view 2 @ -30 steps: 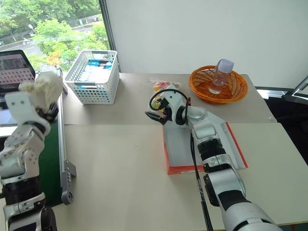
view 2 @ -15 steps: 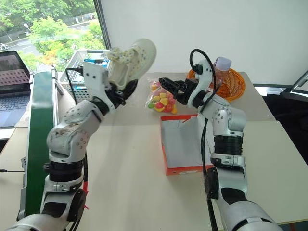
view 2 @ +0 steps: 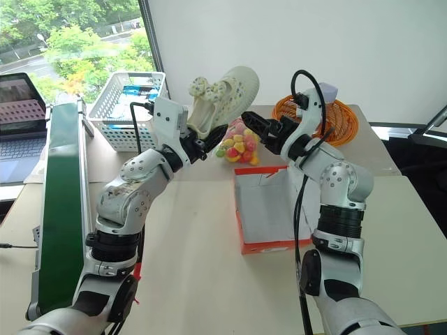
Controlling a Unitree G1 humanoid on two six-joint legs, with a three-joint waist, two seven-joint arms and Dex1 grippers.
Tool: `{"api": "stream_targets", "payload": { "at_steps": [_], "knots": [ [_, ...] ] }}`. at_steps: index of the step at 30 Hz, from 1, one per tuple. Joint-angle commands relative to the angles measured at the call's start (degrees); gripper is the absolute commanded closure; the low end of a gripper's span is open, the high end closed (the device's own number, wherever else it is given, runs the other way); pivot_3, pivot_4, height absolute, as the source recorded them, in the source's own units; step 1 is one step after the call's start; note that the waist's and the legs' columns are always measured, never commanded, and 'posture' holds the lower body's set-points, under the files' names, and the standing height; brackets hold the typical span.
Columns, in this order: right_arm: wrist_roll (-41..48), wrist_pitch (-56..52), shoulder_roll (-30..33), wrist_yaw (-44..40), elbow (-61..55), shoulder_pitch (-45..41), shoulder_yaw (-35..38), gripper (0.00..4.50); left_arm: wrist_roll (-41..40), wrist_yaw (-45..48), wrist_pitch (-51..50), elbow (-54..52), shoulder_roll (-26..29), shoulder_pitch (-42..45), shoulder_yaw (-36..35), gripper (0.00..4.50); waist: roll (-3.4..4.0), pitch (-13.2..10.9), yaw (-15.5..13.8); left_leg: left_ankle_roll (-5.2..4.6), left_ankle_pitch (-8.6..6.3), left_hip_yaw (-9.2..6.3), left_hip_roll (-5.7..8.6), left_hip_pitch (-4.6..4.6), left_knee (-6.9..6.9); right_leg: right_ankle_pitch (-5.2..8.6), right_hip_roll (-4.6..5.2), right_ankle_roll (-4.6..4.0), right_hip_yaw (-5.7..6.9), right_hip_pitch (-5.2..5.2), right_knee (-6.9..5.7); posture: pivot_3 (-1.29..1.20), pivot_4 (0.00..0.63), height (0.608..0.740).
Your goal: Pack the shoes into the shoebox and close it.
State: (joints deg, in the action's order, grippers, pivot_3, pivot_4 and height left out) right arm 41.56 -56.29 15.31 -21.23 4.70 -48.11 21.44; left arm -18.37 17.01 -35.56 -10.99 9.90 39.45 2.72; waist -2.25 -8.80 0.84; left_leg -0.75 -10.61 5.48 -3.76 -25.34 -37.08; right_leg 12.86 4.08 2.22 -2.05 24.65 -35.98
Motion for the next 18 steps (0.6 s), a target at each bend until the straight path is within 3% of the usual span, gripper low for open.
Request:
{"api": "stream_targets", "payload": {
  "at_steps": [1,7,18],
  "knots": [
    [6.3,-4.3,2.6,-1.8,-5.4,-0.3,1.8,0.0,0.4,0.6,1.5,-0.5,0.3,0.8,-0.3,1.72,0.0,0.0,0.0,0.0,0.0,0.0,0.0,0.0,0.0,0.0,0.01,0.0,0.0,0.0,0.0,0.0,0.15,0.74],
    [18.3,-11.7,3.0,-1.3,-7.6,-0.4,5.4,0.0,0.6,-0.2,1.5,-0.7,-0.3,0.5,-0.2,1.72,0.0,0.0,0.0,-0.01,0.0,-0.04,-0.01,0.0,0.0,0.0,-0.01,0.0,0.0,-0.01,0.0,0.0,0.15,0.74],
    [17.4,-7.6,0.6,0.2,-5.8,0.0,2.9,0.0,-0.3,-2.3,-2.4,-5.8,-3.9,-0.3,1.6,1.72,0.0,0.0,0.0,-0.05,0.03,-0.06,0.0,-0.01,-0.04,0.0,-0.02,0.01,0.0,-0.01,-0.03,0.0,0.15,0.74]
  ]
}}
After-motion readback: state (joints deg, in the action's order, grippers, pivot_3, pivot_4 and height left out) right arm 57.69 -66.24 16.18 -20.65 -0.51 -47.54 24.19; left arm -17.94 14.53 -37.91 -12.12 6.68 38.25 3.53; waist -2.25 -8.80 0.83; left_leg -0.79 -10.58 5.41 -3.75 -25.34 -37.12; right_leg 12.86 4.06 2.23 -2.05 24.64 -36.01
